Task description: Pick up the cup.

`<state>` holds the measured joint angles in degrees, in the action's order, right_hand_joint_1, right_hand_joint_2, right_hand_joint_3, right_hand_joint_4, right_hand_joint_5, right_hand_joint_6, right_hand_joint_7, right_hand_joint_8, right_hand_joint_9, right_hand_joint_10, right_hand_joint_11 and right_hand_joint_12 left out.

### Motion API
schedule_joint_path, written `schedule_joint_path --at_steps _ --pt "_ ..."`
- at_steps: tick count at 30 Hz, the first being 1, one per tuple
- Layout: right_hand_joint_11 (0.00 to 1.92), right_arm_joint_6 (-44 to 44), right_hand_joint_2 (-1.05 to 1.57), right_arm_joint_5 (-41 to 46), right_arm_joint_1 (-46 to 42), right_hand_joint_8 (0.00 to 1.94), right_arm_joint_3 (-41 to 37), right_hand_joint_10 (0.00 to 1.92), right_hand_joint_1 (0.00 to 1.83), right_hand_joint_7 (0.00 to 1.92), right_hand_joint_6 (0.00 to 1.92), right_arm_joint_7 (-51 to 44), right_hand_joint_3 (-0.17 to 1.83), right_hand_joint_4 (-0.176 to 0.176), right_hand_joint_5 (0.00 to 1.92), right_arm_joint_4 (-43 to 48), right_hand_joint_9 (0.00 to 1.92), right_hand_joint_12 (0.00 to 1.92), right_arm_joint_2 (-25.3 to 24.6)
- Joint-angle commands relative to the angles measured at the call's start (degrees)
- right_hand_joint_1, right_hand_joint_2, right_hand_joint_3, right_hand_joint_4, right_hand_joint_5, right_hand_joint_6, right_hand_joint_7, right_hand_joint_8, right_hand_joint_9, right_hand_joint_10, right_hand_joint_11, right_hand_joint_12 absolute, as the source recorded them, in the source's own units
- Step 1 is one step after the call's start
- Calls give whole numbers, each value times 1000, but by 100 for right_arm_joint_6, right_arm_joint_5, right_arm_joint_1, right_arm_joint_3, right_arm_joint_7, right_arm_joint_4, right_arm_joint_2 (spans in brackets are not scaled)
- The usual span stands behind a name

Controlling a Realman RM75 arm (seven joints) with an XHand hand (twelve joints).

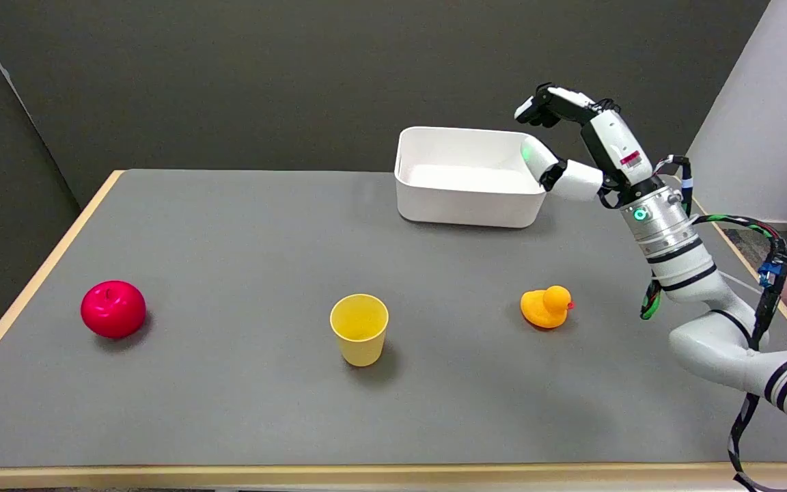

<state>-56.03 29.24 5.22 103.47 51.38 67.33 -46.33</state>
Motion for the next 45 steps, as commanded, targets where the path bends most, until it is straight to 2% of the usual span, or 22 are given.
schedule_joint_path --at_steps 1,9,13,15,18,21,23,24,26,28,30,32,34,36,39,45 --pt "354 162 826 -78 -227 700 98 1114 461 596 1073 28 818 -21 502 160 496 1530 107" --pt "353 314 825 -82 -232 695 381 1113 459 593 1064 307 818 -22 498 538 494 1529 207" --pt "276 249 813 -5 -342 622 562 1072 432 550 950 711 821 -37 454 808 440 1442 307" --pt "189 185 805 77 -373 537 666 1008 409 490 810 1136 818 -49 405 859 379 1350 282" --pt "101 142 738 247 -373 497 895 864 327 416 672 1968 958 -66 356 850 306 1236 165" --pt "44 106 722 306 -373 446 1053 794 289 352 590 2777 961 -83 308 855 225 1166 20" --pt "13 158 751 310 -381 374 1136 734 278 268 503 3279 845 -109 257 907 110 1074 -4" --pt "-1 195 759 281 -381 336 1156 676 271 214 460 3466 798 -123 224 931 51 1012 0" --pt "-1 282 670 226 -380 287 1233 324 231 52 438 3708 926 -148 122 987 -1 810 24" --pt "-1 338 767 253 -380 247 1347 144 224 -1 342 3856 746 -157 103 1019 -1 596 31" --pt "-1 416 730 356 -388 96 1487 0 191 -1 311 4102 784 -168 44 1025 -1 456 36" --pt "-1 472 681 421 -388 -1 1605 -1 214 -1 185 4391 900 -176 40 999 -1 194 36" --pt "-1 544 674 433 -396 -1 1676 -1 225 -1 109 4578 889 -176 44 1023 -1 25 40" --pt "-1 630 727 409 -396 -1 1684 -1 186 -1 192 4627 813 -176 8 1079 -1 1 47" --pt "-1 909 776 378 -404 -1 1747 -1 220 -1 156 4690 674 -176 -1 1242 -1 -1 103" --pt "-1 1384 737 378 -428 -1 1900 -1 212 -1 102 4726 758 -176 -1 1402 -1 -1 288"
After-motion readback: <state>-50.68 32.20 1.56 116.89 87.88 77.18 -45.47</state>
